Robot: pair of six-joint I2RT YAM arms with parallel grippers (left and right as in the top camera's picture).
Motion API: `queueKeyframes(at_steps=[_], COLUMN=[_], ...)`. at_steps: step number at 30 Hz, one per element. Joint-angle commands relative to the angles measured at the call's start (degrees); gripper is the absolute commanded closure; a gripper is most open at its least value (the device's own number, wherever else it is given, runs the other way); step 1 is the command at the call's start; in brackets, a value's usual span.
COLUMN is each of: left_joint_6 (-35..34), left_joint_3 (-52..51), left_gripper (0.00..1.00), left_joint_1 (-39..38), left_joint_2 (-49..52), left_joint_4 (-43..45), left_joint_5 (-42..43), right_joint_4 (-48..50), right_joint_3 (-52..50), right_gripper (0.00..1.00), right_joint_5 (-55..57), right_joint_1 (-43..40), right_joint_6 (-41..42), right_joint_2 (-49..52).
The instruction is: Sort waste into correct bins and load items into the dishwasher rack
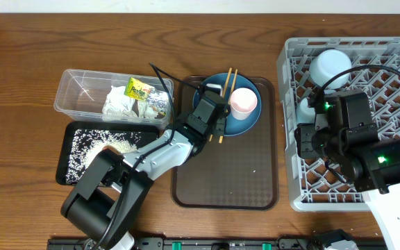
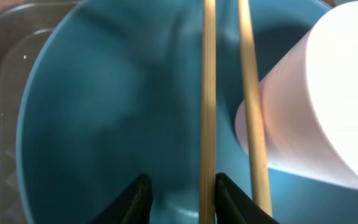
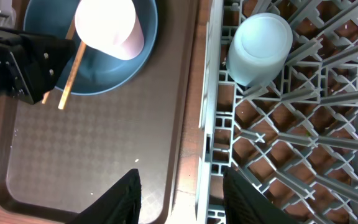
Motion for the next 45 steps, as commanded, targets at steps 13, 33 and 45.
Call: queueKeyframes(at_steps=[13,33,45], left_joint_6=[1.07,3.08,2.36], left_joint_3=[0.46,0.46,0.46], left_gripper=[0.89,0.89,0.89], left_joint_1=[-0.07,-0.07,-0.13], left_joint_2=[-2.62,-6.67,-6.67], left_joint_4=[1.88,-1.92,-5.68], left_joint_5=[0.33,-5.62,-5.22], right_joint_4=[1.05,0.92,0.79], right_joint_3=[0.02,0.02,0.02], right_gripper=[0.55,0.55,0.55], right_joint_5=[0.17,0.15,0.15], right_joint_1=[-0.42,-0.42,-0.42], right_joint_6=[0.39,0.39,0.42], right_joint_2=[-0.17,-0.17,-0.17])
